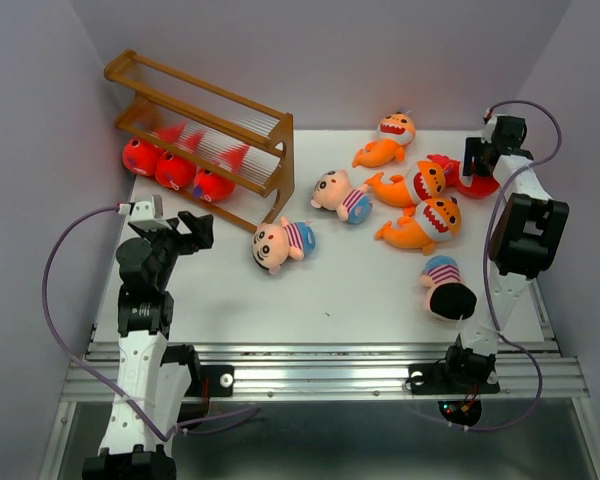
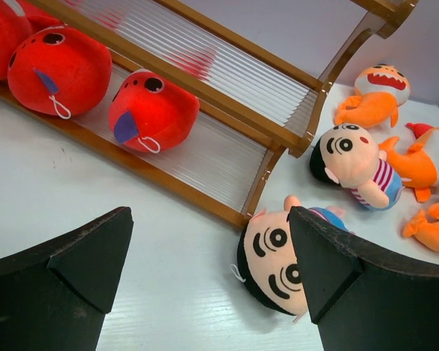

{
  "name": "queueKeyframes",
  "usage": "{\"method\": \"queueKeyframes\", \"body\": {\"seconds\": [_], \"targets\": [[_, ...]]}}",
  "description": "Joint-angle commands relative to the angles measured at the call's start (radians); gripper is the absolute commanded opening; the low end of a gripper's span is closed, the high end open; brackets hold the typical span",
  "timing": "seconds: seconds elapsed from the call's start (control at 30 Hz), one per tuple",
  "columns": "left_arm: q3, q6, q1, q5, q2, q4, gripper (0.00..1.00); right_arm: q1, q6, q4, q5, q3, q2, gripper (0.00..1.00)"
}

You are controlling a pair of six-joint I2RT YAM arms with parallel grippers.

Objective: Place and organize the stuffed toys onto the shelf
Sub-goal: Grab a stuffed toy with the right arm

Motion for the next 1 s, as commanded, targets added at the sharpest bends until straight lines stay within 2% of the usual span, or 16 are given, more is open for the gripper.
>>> {"method": "queueKeyframes", "body": {"seconds": [0.0,0.03,0.07,0.17,0.3,0.47,0.67,0.87,0.97], "targets": [[0.014,0.016,-0.002,-0.001,0.009,0.045,0.99,-0.002,-0.028,0.049,0.035,-0.037,0.007,0.63],[0.014,0.018,-0.002,-0.001,0.010,0.046,0.99,-0.002,-0.026,0.050,0.030,-0.048,0.007,0.56],[0.014,0.018,-0.002,0.002,0.013,0.048,0.99,-0.012,-0.025,0.050,0.024,-0.060,0.004,0.44],[0.014,0.016,-0.002,0.010,0.016,0.051,0.99,-0.023,-0.008,0.058,0.004,-0.096,-0.016,0.30],[0.011,0.013,-0.002,0.035,0.010,0.060,0.99,-0.043,0.011,0.064,-0.034,-0.139,-0.068,0.01],[0.000,-0.010,-0.002,0.097,0.004,0.104,0.99,-0.052,0.035,0.089,-0.093,-0.260,-0.212,0.01],[0.007,-0.045,-0.005,0.145,0.018,0.115,0.99,-0.052,0.092,0.090,-0.197,-0.393,-0.480,0.01],[-0.008,-0.071,-0.011,0.269,-0.013,0.144,0.98,-0.052,0.104,0.035,-0.439,-0.539,-0.756,0.01],[-0.019,-0.096,-0.022,0.315,-0.031,0.155,0.98,-0.052,0.091,-0.051,-0.641,-0.584,-0.829,0.01]]}}
